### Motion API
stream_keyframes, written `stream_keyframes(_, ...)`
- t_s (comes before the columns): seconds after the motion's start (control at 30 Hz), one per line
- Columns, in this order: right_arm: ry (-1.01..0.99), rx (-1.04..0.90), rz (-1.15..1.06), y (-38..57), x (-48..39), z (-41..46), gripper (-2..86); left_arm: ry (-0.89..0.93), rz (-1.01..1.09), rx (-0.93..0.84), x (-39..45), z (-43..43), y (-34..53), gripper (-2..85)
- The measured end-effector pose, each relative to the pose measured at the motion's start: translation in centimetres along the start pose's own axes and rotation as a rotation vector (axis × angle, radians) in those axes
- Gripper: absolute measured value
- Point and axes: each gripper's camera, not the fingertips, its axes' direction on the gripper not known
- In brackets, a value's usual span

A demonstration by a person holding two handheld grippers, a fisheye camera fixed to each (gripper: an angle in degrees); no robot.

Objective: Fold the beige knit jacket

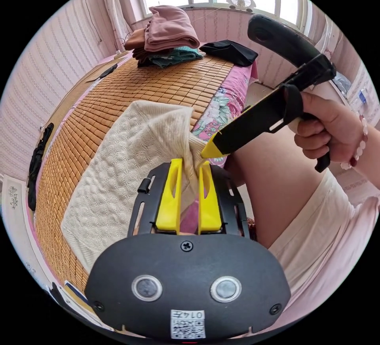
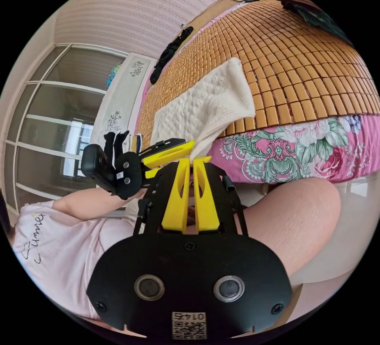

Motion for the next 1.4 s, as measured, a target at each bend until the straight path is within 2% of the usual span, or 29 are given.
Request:
stream_keyframes(0.2,-0.176,0.099,0.098,3.0,3.7,-2.8,4.7,0.129,-0.054,0.060,-1.4,-3.3,2.7,1.2)
stream_keyframes(0.33,-0.179,0.159,0.202,3.8,6.0,-3.7,18.3,0.143,-0.084,0.092,-2.5,-5.1,4.0,1.4)
stream_keyframes(0.43,-0.243,0.230,0.242,3.8,7.0,-4.4,20.6,0.137,-0.096,0.112,-3.2,-6.3,5.0,1.5)
stream_keyframes(0.6,-0.233,0.256,0.309,2.8,8.4,-4.2,17.4,0.139,-0.119,0.158,-5.0,-8.6,7.6,1.7)
stream_keyframes(0.7,-0.226,0.200,0.323,1.6,8.7,-2.8,11.4,0.156,-0.169,0.164,-6.5,-9.6,9.6,1.4)
stream_keyframes(0.8,-0.271,0.194,0.283,1.4,7.9,-2.7,7.5,0.141,-0.195,0.159,-7.8,-10.3,11.1,1.1)
stream_keyframes(0.93,-0.210,0.197,0.188,1.7,5.6,-5.0,5.9,0.166,-0.175,0.212,-8.9,-11.1,11.2,0.7)
stream_keyframes(1.07,-0.153,0.250,0.160,2.7,3.9,-9.3,5.6,0.269,-0.110,0.261,-9.2,-11.2,8.7,0.6)
stream_keyframes(1.2,-0.083,0.275,0.157,3.5,2.3,-12.9,5.5,0.513,-0.172,0.319,-11.5,-10.1,6.2,0.7)
stream_keyframes(1.3,0.030,0.227,0.122,3.1,-0.3,-14.2,5.7,0.601,-0.242,0.333,-13.2,-8.6,6.2,0.7)
stream_keyframes(1.4,0.141,0.116,0.057,0.7,-4.1,-12.5,5.9,0.586,-0.311,0.305,-14.9,-7.8,7.4,0.9)
